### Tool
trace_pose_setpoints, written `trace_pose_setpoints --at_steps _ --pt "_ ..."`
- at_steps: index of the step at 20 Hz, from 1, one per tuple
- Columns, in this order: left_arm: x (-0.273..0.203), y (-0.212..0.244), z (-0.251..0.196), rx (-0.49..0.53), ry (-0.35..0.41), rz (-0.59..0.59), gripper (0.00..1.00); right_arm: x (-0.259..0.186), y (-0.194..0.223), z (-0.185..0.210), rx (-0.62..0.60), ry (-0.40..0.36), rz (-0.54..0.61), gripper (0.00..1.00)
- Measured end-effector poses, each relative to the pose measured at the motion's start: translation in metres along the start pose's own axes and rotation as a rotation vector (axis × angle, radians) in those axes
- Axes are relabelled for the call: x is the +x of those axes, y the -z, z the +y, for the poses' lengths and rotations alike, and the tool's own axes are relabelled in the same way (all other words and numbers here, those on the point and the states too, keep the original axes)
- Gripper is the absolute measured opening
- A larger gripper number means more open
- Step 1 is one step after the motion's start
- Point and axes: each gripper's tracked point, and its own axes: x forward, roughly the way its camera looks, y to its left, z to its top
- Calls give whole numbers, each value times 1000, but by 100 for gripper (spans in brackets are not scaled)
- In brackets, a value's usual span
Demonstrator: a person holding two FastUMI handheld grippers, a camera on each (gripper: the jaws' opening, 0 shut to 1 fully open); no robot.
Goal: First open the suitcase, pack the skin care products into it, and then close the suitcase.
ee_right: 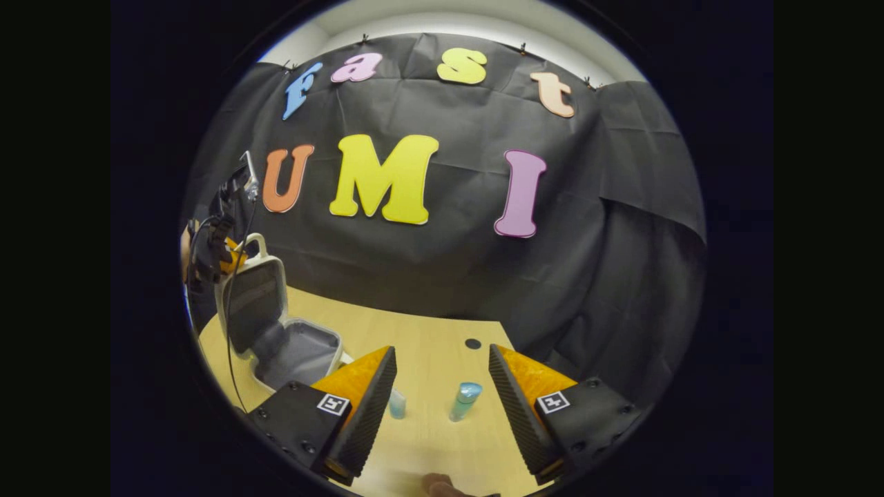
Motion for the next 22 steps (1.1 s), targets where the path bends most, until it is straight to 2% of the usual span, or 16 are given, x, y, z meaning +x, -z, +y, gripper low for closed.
trace_pose_setpoints --at_steps 4,10,15,22 --pt "24 52 50 -1 -20 42 3 4 4 12 21 34 45 80" --pt "63 139 78 -66 -4 166 3 7 16 18 15 84 109 80" --pt "84 199 73 -113 24 261 3 7 25 23 -6 98 134 80" --pt "98 283 42 -236 131 416 4 6 38 20 -25 115 174 80"
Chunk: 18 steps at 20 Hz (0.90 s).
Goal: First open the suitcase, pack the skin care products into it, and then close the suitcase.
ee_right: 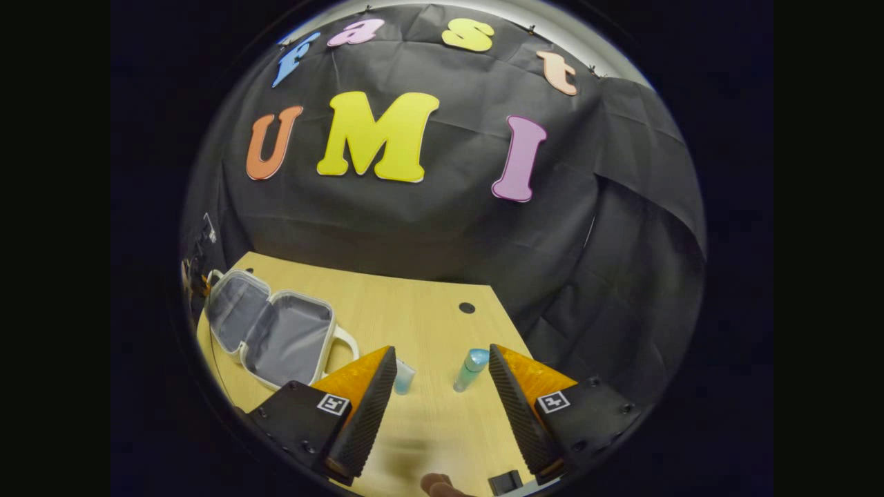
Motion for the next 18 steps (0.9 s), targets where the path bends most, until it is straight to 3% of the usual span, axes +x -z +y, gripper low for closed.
trace_pose_setpoints --at_steps 4,6,10,12,13,14,18 --pt "13 16 -10 -70 77 18 6 1 10 -2 2 0 18 80" --pt "11 18 -1 -80 55 3 16 2 15 -2 0 -5 30 80" --pt "-20 -6 7 -76 17 -96 85 4 17 -3 -1 -26 21 79" --pt "-52 -37 -9 -41 28 -197 83 6 19 -2 -1 -45 19 79" --pt "-75 -54 -18 -16 33 -251 92 8 20 -3 -2 -54 19 80" --pt "-96 -73 -30 4 32 -317 86 9 22 -4 -2 -64 19 80" --pt "-165 -141 -121 35 118 -534 94 15 27 -15 -9 -97 21 80"
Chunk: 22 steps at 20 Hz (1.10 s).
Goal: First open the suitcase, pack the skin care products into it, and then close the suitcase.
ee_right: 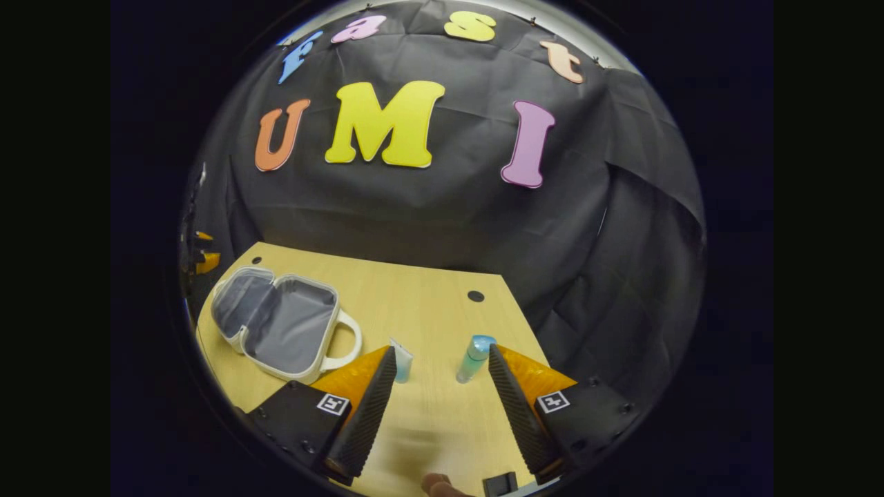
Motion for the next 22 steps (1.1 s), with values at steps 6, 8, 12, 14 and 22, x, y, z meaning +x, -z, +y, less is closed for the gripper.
trace_pose_setpoints --at_steps 6,8,12,14,22 --pt "-11 -70 -139 -117 131 -130 98 -2 7 -27 -30 -58 -24 80" --pt "-13 -74 -185 -129 185 -134 99 -4 13 -40 -42 -63 -25 80" --pt "-7 -64 -274 -193 274 -98 99 -5 31 -72 -62 -68 -8 80" --pt "-5 -51 -315 -209 312 -70 99 -5 41 -90 -62 -65 7 80" --pt "60 -3 -435 -232 339 37 99 20 93 -136 -104 -69 100 80"
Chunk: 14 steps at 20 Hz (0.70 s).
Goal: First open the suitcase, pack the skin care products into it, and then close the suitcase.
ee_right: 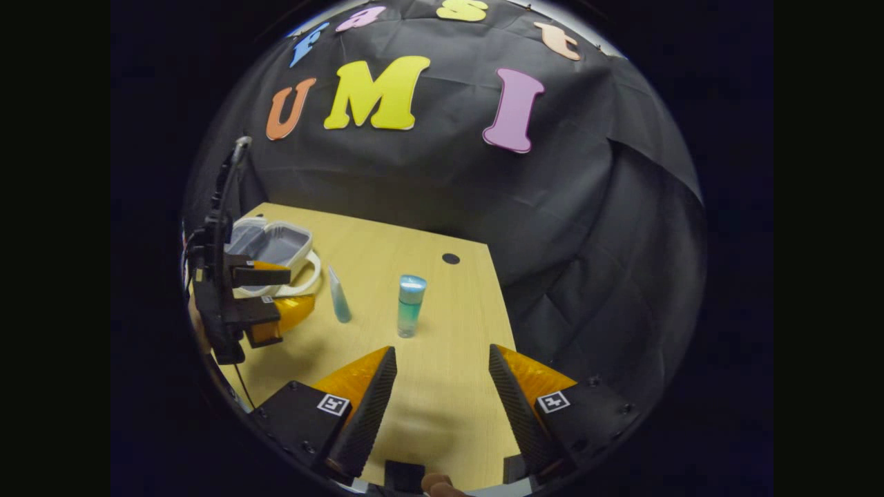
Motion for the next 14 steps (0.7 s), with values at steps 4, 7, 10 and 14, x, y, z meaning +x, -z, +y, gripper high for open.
trace_pose_setpoints --at_steps 4,7,10,14 --pt "42 11 3 -49 -53 7 99 24 22 -9 2 -24 38 80" --pt "65 5 12 -58 -110 -24 99 45 28 -10 -2 -45 40 79" --pt "82 -1 10 -34 -131 -52 91 70 21 -7 13 -66 31 79" --pt "101 12 4 8 -163 -12 68 97 4 -1 47 -88 -6 80"
